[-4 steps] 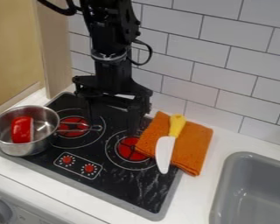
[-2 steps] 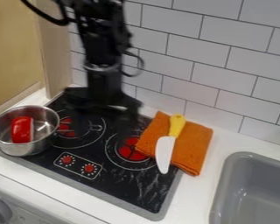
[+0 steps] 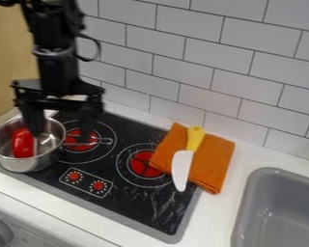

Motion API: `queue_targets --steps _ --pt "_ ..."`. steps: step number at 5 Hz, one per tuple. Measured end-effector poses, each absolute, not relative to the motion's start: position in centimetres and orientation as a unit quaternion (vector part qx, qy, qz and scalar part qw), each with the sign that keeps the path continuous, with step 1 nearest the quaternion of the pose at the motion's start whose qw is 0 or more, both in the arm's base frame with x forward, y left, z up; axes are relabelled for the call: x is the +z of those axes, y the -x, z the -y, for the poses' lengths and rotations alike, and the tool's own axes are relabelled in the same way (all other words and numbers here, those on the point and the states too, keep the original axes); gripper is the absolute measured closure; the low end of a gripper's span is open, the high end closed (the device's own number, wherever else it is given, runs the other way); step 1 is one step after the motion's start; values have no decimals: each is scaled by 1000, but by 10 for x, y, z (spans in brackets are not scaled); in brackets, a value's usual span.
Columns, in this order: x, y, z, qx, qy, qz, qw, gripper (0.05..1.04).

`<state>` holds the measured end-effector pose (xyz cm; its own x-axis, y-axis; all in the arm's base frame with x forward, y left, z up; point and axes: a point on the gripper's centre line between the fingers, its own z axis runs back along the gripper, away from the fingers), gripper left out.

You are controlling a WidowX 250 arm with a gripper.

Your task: Move the red object on the left top side burner

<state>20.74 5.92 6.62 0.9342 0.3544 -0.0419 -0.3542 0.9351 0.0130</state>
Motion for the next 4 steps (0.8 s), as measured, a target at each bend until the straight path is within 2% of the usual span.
queue_targets --steps 1,2,3,4 --pt "73 -210 -80 211 -36 -20 977 85" --pt "60 -203 -97 247 -44 -52 967 85" --pt "59 -208 -111 273 -43 -43 960 85" --pt "49 -212 -115 277 -45 -52 958 85"
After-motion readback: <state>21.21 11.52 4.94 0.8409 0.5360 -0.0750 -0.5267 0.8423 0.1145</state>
